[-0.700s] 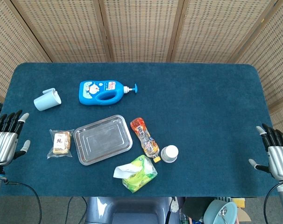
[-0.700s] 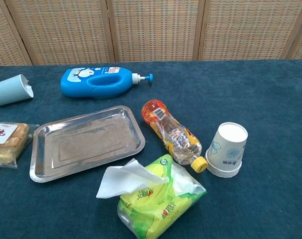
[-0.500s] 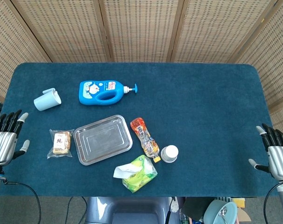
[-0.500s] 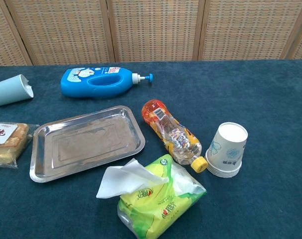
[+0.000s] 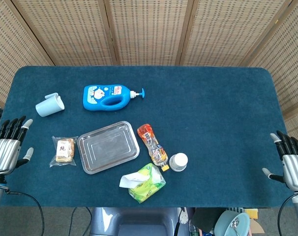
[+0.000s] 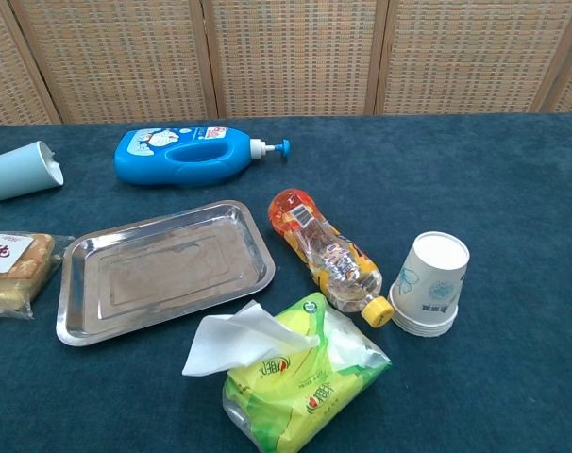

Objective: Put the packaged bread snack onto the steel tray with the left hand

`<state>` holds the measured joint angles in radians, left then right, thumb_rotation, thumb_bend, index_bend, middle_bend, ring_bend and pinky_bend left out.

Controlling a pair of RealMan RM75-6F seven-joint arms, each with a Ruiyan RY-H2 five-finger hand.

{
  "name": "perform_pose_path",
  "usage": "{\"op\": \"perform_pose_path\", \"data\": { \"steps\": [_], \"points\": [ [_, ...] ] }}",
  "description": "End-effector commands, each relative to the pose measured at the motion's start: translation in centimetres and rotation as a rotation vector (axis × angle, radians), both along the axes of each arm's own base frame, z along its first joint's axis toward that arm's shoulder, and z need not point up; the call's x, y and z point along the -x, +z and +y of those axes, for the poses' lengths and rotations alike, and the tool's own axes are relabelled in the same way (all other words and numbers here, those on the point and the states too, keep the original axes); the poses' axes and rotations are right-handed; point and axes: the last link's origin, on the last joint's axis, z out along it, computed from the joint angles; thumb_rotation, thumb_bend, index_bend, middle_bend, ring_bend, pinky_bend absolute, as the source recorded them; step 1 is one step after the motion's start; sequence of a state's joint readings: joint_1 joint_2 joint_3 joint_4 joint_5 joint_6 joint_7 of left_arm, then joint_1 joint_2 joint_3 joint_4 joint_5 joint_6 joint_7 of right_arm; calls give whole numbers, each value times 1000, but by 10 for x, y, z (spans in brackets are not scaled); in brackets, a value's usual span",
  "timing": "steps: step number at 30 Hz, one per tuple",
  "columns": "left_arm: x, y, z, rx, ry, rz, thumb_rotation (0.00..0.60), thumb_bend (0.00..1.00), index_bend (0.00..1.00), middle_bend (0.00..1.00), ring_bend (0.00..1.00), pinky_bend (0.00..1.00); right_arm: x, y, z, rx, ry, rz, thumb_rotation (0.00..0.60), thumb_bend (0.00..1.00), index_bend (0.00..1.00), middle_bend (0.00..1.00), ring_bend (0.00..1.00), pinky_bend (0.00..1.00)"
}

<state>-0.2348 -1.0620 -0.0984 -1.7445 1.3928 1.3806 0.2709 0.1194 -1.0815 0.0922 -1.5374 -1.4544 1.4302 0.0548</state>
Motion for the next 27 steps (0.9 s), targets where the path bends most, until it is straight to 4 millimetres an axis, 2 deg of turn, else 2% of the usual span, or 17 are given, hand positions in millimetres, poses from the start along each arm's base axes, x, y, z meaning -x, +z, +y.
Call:
{"op": "perform_pose_path", "data": {
  "steps": [1, 6, 8, 16, 20, 23, 27],
  "points": [
    [-3, 1, 0, 1, 1, 4, 600, 408, 0, 0, 0, 0, 3, 0, 0, -1, -5, -4, 600, 181, 0, 0, 0, 0],
    [-2, -5, -2, 25, 12, -3, 600, 407, 0, 0, 0, 0, 5, 0, 0, -3, 0, -4, 600, 181, 0, 0, 0, 0],
    [4, -13, -2, 72, 44, -13, 600, 407, 0, 0, 0, 0, 5, -1, -1, -6, 3, -3, 600, 181, 0, 0, 0, 0],
    [16, -20, 6, 133, 123, -39, 600, 419, 0, 0, 0, 0, 8, -3, -2, -8, -2, -5, 600, 182, 0, 0, 0, 0],
    [20, -32, 12, 256, 212, -87, 600, 419, 0, 0, 0, 0, 13, -5, -6, -6, -3, -7, 600, 181, 0, 0, 0, 0],
    [21, -34, 16, 348, 267, -147, 600, 419, 0, 0, 0, 0, 15, -7, -8, -7, 3, -17, 600, 181, 0, 0, 0, 0],
    [24, -35, 22, 374, 290, -160, 600, 424, 0, 0, 0, 0, 19, -10, -11, -15, 10, -24, 600, 181, 0, 0, 0, 0]
  ]
}}
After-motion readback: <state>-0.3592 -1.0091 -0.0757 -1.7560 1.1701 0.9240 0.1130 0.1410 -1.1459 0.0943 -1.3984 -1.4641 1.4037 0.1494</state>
